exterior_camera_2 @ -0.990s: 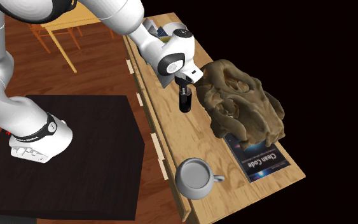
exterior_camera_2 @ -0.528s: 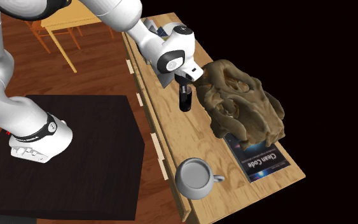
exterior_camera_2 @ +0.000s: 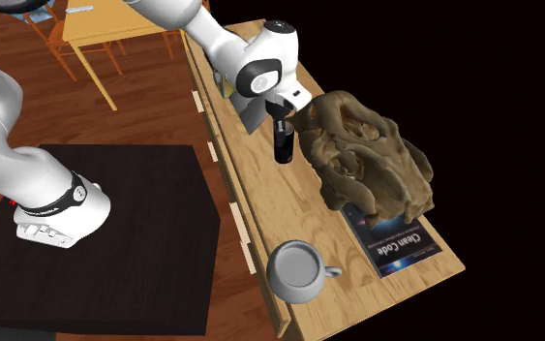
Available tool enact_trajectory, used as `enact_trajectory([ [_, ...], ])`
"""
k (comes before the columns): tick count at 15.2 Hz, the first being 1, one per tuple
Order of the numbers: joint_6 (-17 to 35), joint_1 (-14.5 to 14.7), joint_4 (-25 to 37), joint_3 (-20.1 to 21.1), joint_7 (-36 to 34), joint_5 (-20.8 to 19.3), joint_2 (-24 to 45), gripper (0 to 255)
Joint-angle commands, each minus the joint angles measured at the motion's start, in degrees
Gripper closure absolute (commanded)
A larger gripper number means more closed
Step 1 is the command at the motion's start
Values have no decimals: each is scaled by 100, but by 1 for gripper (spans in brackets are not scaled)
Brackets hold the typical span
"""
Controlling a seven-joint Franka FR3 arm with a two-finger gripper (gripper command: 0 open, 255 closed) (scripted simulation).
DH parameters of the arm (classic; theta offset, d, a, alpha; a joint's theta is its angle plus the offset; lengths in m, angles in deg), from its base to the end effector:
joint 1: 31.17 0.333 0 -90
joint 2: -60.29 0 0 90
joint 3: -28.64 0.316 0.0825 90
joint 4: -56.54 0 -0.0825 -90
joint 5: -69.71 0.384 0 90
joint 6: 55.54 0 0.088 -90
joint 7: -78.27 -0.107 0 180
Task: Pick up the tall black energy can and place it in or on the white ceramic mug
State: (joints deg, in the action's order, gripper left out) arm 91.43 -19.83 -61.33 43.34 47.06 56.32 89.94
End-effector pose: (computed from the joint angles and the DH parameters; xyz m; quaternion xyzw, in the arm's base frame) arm 0.5316 0.2627 0.1891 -0.9993 -0.0361 -0.0080 0.0029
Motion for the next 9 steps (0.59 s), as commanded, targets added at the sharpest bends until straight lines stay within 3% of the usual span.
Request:
enact_trajectory([
  [1,-109,-28,-14,44,31,52,-127,255],
  [9,-565,-144,-35,201,181,273,-617,255],
])
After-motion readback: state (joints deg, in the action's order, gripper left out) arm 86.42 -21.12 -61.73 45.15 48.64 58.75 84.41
